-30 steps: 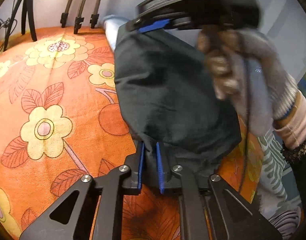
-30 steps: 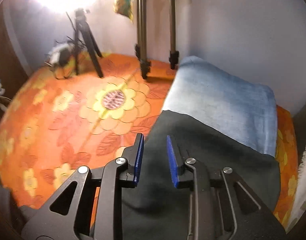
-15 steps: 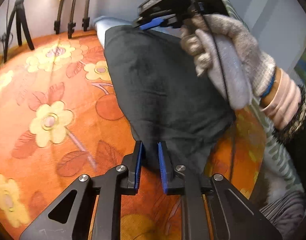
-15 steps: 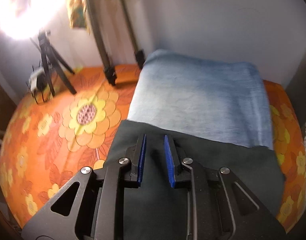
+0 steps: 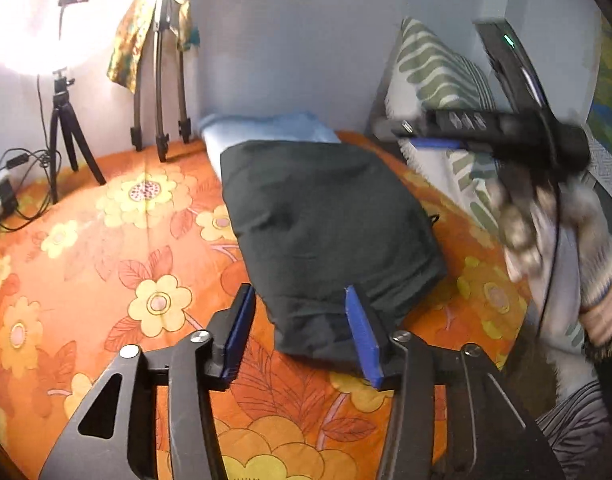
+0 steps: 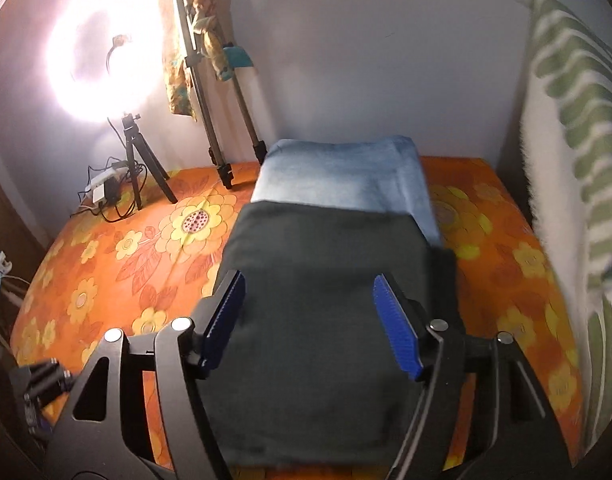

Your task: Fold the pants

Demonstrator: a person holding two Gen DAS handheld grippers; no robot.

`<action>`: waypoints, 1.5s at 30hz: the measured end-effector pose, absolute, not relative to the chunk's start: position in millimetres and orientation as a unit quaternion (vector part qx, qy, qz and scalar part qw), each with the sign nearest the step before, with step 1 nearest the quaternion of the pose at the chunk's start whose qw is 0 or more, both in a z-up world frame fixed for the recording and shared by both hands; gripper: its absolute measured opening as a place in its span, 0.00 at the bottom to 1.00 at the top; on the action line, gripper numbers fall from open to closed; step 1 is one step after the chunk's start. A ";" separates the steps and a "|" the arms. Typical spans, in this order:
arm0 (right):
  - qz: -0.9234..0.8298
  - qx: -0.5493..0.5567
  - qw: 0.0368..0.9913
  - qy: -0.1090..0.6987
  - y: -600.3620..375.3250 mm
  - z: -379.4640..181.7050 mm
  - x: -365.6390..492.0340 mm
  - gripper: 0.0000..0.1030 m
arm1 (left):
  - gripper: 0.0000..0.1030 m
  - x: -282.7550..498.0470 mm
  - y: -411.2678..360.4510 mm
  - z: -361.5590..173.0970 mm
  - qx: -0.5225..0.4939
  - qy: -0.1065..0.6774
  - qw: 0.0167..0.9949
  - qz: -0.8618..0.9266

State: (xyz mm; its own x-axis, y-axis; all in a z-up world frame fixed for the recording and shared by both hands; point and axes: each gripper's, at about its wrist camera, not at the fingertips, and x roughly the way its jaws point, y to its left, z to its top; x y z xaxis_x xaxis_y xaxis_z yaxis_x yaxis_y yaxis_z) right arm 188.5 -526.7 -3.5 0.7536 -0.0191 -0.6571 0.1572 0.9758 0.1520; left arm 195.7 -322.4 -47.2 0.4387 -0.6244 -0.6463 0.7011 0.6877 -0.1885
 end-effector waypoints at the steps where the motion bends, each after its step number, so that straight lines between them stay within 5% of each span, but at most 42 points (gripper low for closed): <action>1: -0.053 0.096 0.932 0.346 -526.7 -3.9 179.9 0.68 | 0.47 195.6 -322.5 -46.3 0.052 0.356 0.847 -0.392; 7: -0.069 0.087 0.933 0.342 -533.5 -9.8 156.0 0.73 | 0.53 199.2 -328.5 -44.7 0.051 0.357 0.842 -0.401; 12: -0.077 0.077 0.933 0.343 -561.5 -13.7 155.1 0.90 | 0.53 216.8 -323.4 -54.0 0.032 0.380 0.836 -0.394; 20: -0.086 0.212 0.915 0.332 -647.4 -34.3 159.0 0.99 | 0.58 278.3 -327.0 -68.6 -0.003 0.418 0.825 -0.380; 34: -0.063 0.060 0.902 0.423 -617.3 -106.7 237.6 1.00 | 0.62 328.6 -376.9 -109.7 0.005 0.464 0.811 -0.357; 45: 0.019 0.172 0.890 0.422 -657.4 -140.4 252.0 1.00 | 0.68 357.7 -389.2 -125.4 0.002 0.464 0.816 -0.346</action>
State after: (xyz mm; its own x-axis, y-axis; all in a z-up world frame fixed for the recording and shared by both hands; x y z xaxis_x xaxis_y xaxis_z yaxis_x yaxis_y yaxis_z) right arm 252.0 -657.4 -140.4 0.6437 0.1789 -0.7441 0.1108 0.9403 0.3219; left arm 357.7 -389.2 -125.4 0.3306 -0.5622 -0.7581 0.5656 0.7610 -0.3177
